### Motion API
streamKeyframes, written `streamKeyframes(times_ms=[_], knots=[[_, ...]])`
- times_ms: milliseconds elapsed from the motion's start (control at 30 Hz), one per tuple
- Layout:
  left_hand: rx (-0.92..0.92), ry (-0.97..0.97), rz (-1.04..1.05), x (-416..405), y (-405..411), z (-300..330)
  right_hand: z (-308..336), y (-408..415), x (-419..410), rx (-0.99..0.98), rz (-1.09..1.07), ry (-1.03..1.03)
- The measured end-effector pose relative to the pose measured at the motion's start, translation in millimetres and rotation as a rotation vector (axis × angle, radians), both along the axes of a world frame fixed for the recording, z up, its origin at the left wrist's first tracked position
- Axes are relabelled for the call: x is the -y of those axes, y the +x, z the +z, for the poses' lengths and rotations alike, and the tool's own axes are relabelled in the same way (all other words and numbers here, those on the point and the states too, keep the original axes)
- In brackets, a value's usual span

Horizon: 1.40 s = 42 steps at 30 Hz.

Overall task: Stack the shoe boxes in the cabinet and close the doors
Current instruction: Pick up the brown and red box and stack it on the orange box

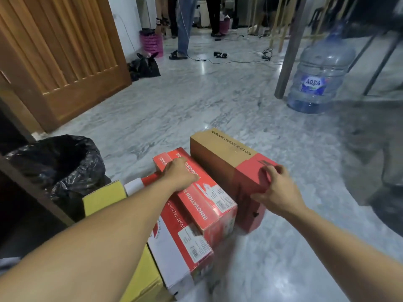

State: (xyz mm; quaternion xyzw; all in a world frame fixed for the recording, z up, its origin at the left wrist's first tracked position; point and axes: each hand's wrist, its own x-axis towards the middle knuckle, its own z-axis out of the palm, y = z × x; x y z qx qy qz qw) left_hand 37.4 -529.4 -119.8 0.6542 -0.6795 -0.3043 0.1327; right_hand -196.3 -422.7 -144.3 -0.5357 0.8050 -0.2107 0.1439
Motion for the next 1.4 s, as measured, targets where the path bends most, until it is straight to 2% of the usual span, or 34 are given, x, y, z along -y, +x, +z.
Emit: streamKeyframes(times_ms=[200, 300, 367, 467, 600, 833, 1000, 1167, 1300, 1400], knots=[[-0.011, 0.024, 0.012, 28, -31, -4, 2, -54, -14, 0.073, 0.003, -0.052], [0.099, 0.074, -0.040, 42, -49, -16, -8, -83, -29, 0.189, -0.023, -0.110], [0.138, 0.088, -0.069, 45, -59, -24, -28, -98, -37, 0.267, -0.129, -0.139], [-0.010, 0.075, -0.079, 38, -74, -29, -49, -100, -46, 0.468, -0.283, -0.120], [-0.251, 0.059, -0.012, 31, -80, -27, -44, -96, -47, 0.521, -0.368, -0.224], [-0.636, -0.021, 0.045, 16, -81, 42, 26, -94, -42, 0.624, -0.371, -0.617], [-0.764, -0.060, 0.029, -8, -53, 105, 91, -74, -42, 0.591, -0.384, -0.830], [-0.741, -0.085, -0.017, -43, -4, 147, 142, -41, -54, 0.497, -0.403, -0.810], [-0.745, -0.134, 0.046, -83, 42, 178, 180, -9, -66, 0.471, -0.398, -0.715], [-0.680, -0.170, 0.087, -102, 80, 190, 210, 12, -77, 0.498, -0.321, -0.659]])
